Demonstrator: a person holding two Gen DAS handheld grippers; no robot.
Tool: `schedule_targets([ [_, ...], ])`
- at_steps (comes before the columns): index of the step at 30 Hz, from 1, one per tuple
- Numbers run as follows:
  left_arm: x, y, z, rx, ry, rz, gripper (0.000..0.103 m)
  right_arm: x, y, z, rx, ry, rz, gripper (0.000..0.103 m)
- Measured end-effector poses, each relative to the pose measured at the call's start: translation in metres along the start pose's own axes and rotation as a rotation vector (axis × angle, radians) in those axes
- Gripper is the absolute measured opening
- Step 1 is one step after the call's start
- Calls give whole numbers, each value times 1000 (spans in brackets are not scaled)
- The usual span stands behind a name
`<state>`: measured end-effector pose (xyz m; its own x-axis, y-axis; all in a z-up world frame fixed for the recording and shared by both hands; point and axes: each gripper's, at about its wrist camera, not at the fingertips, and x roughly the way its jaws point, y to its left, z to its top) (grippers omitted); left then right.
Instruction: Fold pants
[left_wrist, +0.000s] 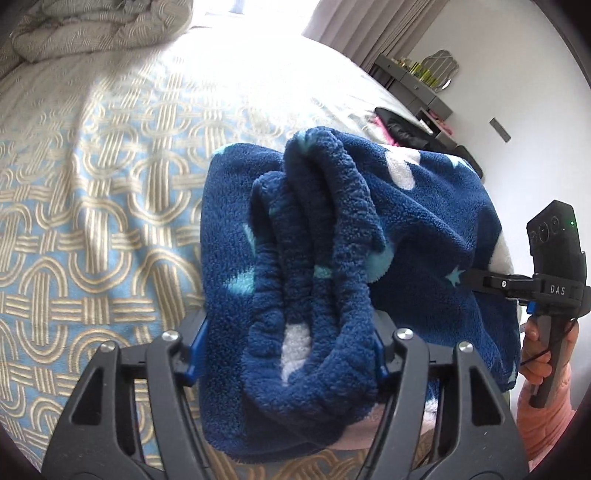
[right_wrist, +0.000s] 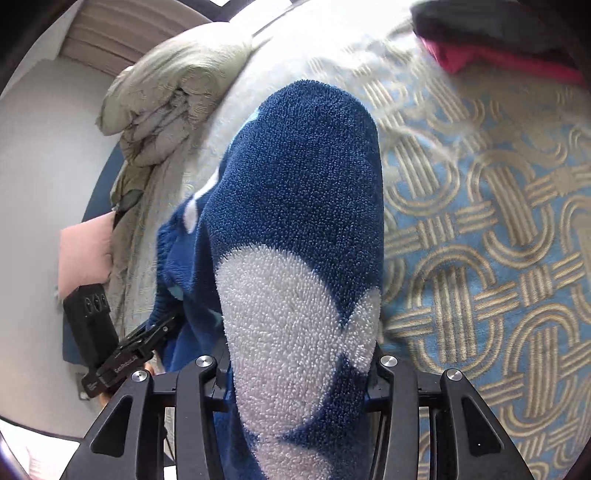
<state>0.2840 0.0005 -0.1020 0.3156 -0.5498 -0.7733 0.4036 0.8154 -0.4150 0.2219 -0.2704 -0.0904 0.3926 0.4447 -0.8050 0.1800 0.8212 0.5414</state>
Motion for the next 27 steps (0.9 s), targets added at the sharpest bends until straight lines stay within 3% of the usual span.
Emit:
schedule_targets([
  [11, -39, -51, 7, 111, -81, -60, 67, -74, 12, -27, -50, -156, -5, 46],
  [20, -36, -154, 22, 302, -102, -153, 67, -173, -25, -70, 8, -357, -53, 46],
  [27, -17, -236, 24, 435, -66, -211, 67, -236, -63, -110, 89, -493, -116, 46],
])
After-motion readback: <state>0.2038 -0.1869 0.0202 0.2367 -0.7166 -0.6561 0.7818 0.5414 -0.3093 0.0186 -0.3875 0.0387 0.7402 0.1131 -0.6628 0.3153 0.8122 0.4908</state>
